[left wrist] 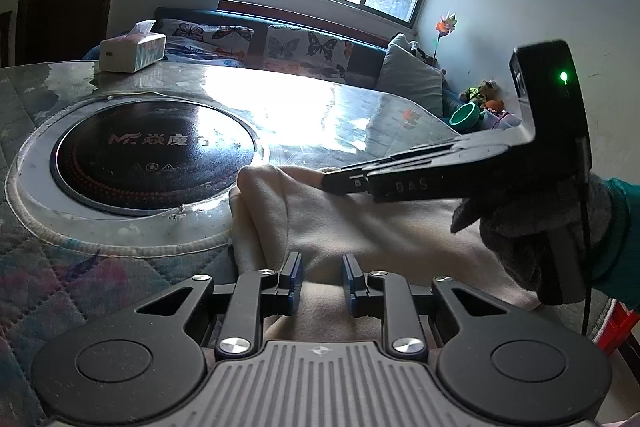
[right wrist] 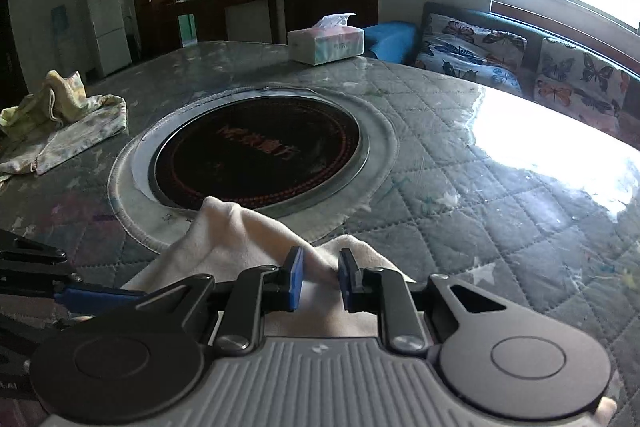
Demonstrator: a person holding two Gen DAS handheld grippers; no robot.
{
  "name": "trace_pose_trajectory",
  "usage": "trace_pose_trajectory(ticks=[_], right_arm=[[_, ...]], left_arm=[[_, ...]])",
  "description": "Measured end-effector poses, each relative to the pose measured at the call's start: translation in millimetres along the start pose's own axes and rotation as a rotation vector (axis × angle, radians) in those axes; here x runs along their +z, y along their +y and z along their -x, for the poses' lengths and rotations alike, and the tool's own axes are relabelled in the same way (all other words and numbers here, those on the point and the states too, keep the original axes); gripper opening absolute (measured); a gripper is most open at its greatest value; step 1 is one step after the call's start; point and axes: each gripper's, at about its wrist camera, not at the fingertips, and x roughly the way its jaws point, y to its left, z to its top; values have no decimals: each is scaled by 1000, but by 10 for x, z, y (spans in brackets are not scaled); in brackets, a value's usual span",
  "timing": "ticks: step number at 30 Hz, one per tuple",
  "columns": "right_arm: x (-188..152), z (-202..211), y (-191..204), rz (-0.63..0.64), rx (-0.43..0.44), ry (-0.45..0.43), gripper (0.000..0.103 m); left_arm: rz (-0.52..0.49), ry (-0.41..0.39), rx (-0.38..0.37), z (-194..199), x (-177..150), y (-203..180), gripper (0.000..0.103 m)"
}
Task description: Fold clothes
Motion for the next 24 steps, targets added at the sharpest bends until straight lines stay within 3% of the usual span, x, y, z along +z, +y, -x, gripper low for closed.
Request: trace_pose_trajectory(ticks=[6, 11, 24], right_arm=[[111, 10, 153, 26, 64, -15, 18], [127, -227, 287, 46, 97, 29, 18], [176, -301, 460, 90, 97, 27, 18]], left_arm=[[10, -3, -9, 23, -5, 3, 26], [3, -8, -12, 35, -21, -6, 27], [15, -16, 3, 225, -84, -17, 38]])
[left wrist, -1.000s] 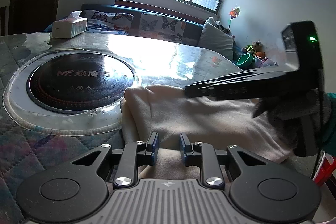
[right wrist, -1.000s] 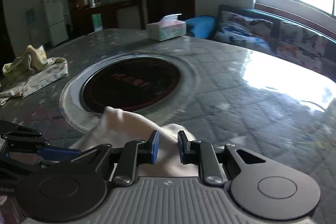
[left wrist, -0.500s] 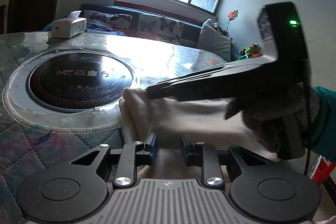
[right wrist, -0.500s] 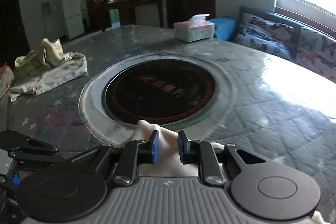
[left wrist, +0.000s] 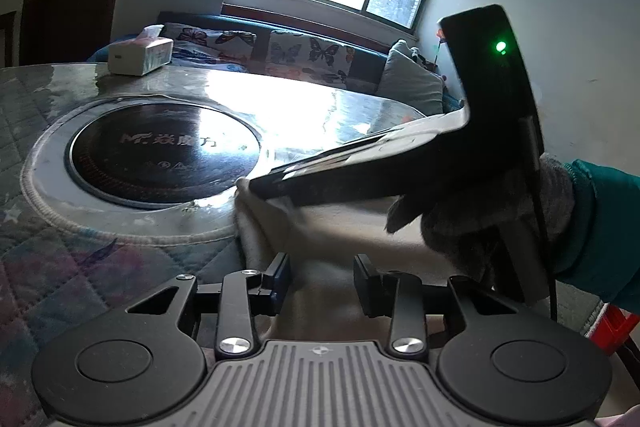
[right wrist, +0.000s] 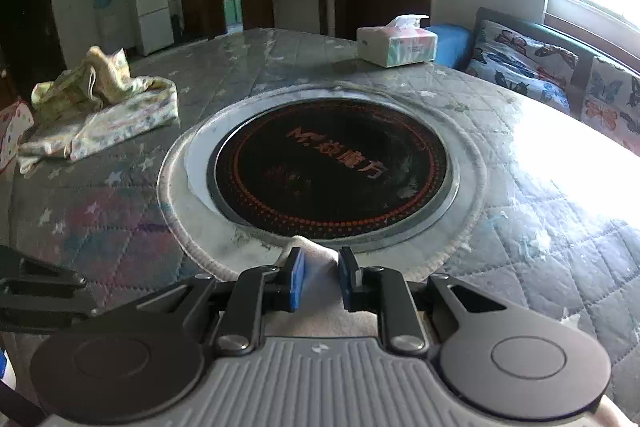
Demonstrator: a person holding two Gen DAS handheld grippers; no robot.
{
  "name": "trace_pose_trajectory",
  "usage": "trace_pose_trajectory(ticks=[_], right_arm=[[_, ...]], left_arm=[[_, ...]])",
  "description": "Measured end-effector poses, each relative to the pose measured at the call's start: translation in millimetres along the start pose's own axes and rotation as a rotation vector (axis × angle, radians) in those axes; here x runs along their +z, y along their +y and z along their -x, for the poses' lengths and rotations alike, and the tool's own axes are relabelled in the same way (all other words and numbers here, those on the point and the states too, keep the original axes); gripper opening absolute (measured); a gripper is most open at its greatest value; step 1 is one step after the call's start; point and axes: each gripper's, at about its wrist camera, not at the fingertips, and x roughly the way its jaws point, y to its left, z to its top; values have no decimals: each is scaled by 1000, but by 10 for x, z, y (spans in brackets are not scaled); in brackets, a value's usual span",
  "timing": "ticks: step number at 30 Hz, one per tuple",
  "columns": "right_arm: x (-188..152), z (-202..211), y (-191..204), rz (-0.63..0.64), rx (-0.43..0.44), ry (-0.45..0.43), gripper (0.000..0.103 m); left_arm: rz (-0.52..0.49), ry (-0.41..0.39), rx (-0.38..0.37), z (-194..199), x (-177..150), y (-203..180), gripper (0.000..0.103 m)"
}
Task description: Fold clothes
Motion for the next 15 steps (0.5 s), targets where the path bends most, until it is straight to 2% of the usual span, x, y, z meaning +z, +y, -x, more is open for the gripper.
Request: trace_pose_trajectory(ticks=[12, 15], right_arm=[[-122, 524, 95, 33, -31, -45, 18], [-210, 653, 143, 46, -32, -46, 19]], left_arm=[[30, -4, 69, 170, -7, 68, 46], [37, 0, 87, 187, 4, 74, 51]])
